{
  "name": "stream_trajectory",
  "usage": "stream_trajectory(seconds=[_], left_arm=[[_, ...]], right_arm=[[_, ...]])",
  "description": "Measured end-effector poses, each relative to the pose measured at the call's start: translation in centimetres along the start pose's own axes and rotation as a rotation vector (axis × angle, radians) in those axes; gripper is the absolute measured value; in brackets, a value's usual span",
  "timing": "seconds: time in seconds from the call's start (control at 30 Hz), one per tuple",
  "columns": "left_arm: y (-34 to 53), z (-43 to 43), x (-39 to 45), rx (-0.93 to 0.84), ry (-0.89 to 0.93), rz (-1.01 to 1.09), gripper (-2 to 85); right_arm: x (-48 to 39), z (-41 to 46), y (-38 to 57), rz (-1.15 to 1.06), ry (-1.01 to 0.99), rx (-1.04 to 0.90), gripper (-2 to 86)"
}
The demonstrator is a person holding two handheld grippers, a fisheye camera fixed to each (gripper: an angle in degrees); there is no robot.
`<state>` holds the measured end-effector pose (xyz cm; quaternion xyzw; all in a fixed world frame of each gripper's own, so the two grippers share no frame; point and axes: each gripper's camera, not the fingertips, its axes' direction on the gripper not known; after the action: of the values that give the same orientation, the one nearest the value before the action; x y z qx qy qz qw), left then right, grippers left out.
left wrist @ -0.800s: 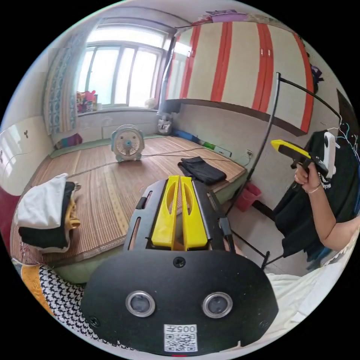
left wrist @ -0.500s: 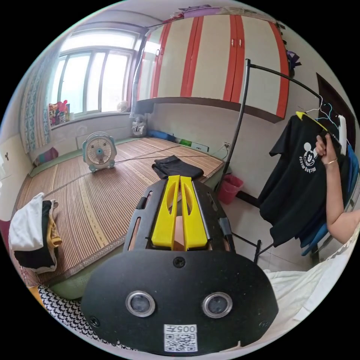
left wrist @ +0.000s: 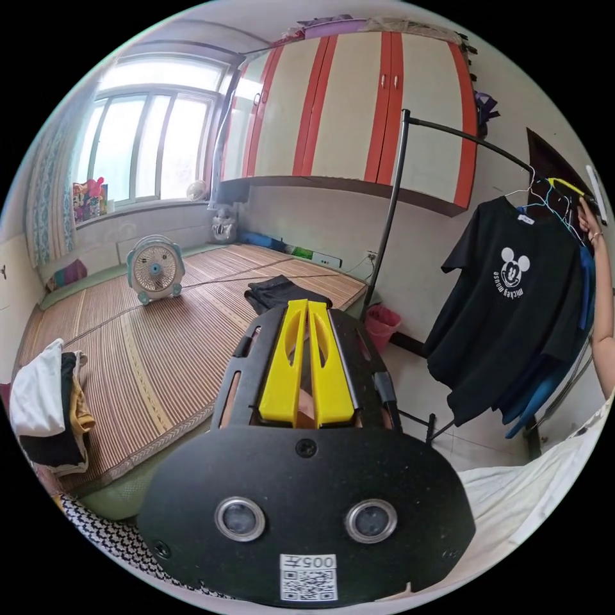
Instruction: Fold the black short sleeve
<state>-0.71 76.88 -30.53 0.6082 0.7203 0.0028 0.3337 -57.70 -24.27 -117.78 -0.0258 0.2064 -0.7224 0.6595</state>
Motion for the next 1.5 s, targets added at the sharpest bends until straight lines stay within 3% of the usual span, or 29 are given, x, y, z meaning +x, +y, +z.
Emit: stream_trajectory(seconds=[0.2, 0.57, 0.73, 0.8, 1.0, 1.5], left_arm=[[1.5, -3.0, -2.6, 0.038, -0.068, -0.061, -0.7], [5.1, -9.2, -8.7, 0.126, -0.248, -0.225, -0.6], [6.0, -9.0, -9.9, 0.096, -0.252, -0.259, -0.7], [6.1, -8.9, -10.2, 0.083, -0.247, -0.262, -0.7], [6.2, -9.1, -10.8, 0.076, -0.25, -0.272, -0.7], [6.8, -8.9, -11.9, 0.052, -0.25, -0.287, -0.7]], right_arm=[[-1.0, 7.8, -1.5, -0.083, -0.041, -0.252, 7.1], [-0.2, 11.4, -3.7, -0.049, 0.044, -0.292, 6.5], [-1.9, 15.6, -3.1, -0.142, 0.071, -0.444, 3.7], [-2.1, 15.9, -3.0, -0.128, 0.171, -0.426, 0.4], [-1.9, 15.1, -3.0, -0.114, 0.207, -0.37, -1.6], [-2.1, 8.3, -4.6, -0.079, 0.173, -0.167, -1.6]])
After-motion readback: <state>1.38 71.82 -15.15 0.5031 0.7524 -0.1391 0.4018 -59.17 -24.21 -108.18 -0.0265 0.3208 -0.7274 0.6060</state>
